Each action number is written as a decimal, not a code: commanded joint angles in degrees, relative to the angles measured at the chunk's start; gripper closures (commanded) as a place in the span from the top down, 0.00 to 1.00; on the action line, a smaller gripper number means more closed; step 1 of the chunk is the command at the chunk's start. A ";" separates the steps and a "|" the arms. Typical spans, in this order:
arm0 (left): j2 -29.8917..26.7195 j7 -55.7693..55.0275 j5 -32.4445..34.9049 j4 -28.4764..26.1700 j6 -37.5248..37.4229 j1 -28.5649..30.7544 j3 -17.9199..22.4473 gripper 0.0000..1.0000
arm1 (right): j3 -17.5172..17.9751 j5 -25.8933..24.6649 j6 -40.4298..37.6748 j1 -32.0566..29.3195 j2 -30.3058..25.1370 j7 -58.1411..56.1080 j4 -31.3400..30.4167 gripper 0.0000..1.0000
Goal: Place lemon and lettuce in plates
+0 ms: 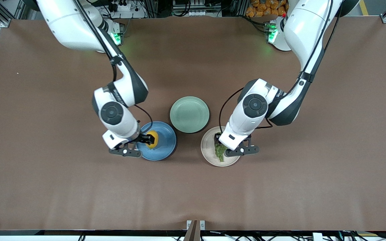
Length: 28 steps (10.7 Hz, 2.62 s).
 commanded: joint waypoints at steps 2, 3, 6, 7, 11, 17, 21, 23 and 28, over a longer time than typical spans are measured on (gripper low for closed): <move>-2.71 1.26 1.80 -0.46 -0.73 5.23 0.57 1.00 | 0.18 3.65 -4.31 -2.36 -4.22 -6.36 -0.71 1.00; -3.85 2.06 1.89 -0.63 -1.68 7.16 0.49 1.00 | -0.51 4.63 -5.54 -2.54 -4.93 -8.30 -0.71 1.00; -7.63 5.74 1.63 -0.64 -8.79 11.30 0.05 1.00 | -2.46 4.73 -11.68 -4.47 -7.56 -15.15 -0.80 1.00; -8.07 6.10 1.54 -0.90 -10.03 11.83 0.13 1.00 | -2.54 4.73 -12.66 -5.44 -8.53 -17.09 -1.15 1.00; -14.73 11.10 0.49 -6.14 -19.80 17.72 0.13 1.00 | -2.54 6.74 -16.35 -9.65 -12.92 -19.74 -2.46 1.00; -38.92 20.61 -6.55 -33.94 -21.98 10.78 14.37 1.00 | -2.81 7.54 -16.62 -15.19 -21.62 -28.97 -10.28 1.00; -38.58 20.79 -8.83 -26.59 -23.40 15.42 11.05 1.00 | -2.81 7.54 -16.62 -17.92 -26.10 -30.03 -13.10 1.00; -38.22 20.87 -8.31 -22.11 -23.32 16.32 9.72 1.00 | -2.81 7.54 -18.80 -19.23 -28.56 -30.03 -13.89 1.00; -37.60 26.12 -7.87 -10.50 -24.19 16.50 9.63 1.00 | -2.81 7.37 -21.81 -22.05 -32.61 -30.46 -13.98 1.00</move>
